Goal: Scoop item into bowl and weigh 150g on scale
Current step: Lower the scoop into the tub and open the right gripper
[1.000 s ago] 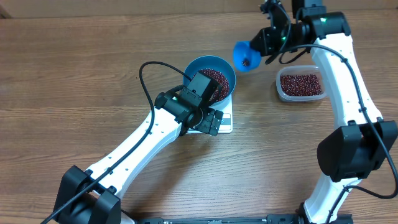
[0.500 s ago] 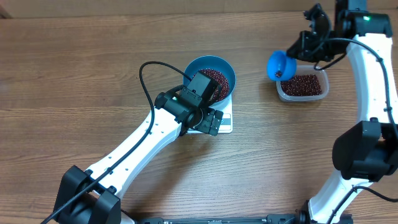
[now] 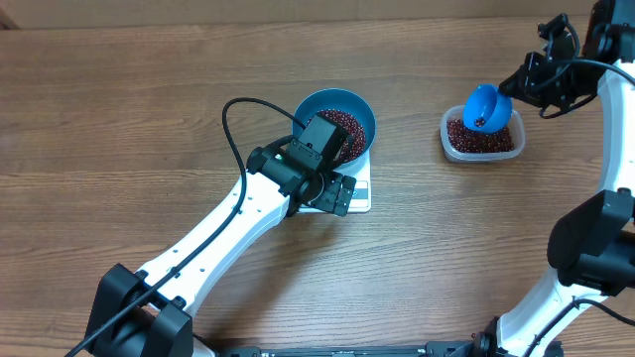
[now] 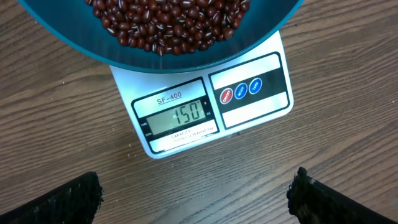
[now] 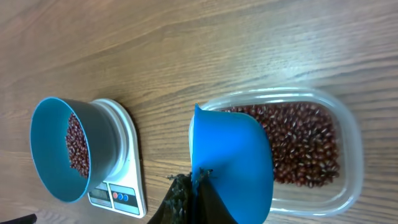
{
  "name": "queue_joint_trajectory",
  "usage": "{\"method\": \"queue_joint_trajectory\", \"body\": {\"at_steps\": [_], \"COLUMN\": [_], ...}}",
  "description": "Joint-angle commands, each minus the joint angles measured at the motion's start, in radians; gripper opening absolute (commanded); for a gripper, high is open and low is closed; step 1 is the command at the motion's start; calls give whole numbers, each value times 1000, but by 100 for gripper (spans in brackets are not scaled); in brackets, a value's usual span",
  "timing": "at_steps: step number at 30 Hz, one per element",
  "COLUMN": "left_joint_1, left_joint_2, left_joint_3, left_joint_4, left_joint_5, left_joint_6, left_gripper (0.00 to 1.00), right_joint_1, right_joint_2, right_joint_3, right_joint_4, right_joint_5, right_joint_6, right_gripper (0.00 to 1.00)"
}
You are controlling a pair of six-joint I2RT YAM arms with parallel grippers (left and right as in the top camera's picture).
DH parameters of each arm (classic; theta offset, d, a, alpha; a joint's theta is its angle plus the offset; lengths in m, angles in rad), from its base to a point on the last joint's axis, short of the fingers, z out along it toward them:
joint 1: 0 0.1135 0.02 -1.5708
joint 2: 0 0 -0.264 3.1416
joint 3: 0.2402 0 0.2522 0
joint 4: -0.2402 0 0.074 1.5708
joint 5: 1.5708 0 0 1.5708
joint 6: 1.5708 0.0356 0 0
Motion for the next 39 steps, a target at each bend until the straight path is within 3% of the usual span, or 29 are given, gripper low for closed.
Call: {"method": "queue_joint_trajectory", "body": {"at_steps": [1, 13, 16, 21, 24, 26, 27, 28, 32, 39], "left_joint_1": [0, 0, 0, 0, 0, 0, 0, 0, 0, 0], "left_joint_2": [-4, -4, -4, -4, -4, -4, -4, -4, -4, -4], "left_joint_3": [4, 4, 4, 4, 4, 4, 4, 4, 4, 4], "left_joint_4": [-2, -2, -2, -2, -2, -2, -2, -2, -2, -2], "left_joint_5": [-9, -9, -9, -9, -9, -9, -9, -9, -8, -9], "left_joint_6": [23, 23, 22, 23, 23, 23, 23, 23, 22, 23], "left_gripper": [100, 99, 100, 100, 100, 99, 99, 99, 99, 100], "right_joint_1": [3, 3, 3, 3, 3, 3, 3, 3, 3, 3], "right_joint_2": [17, 27, 27, 27, 27, 27, 27, 27, 27, 27], "right_joint_3": [-58, -208, -225, -225, -225, -225, -225, -225, -225, -237], "right_joint_4": [23, 189, 206, 231, 239, 245, 246, 246, 249, 274], "right_joint_5": [-15, -29, -30, 31, 105, 152, 220, 253, 390, 576], "right_joint_6": [6, 6, 6, 6, 6, 6, 7, 7, 46, 171], "right_gripper": [4, 5, 29, 33, 40, 51, 64, 68, 78, 86]}}
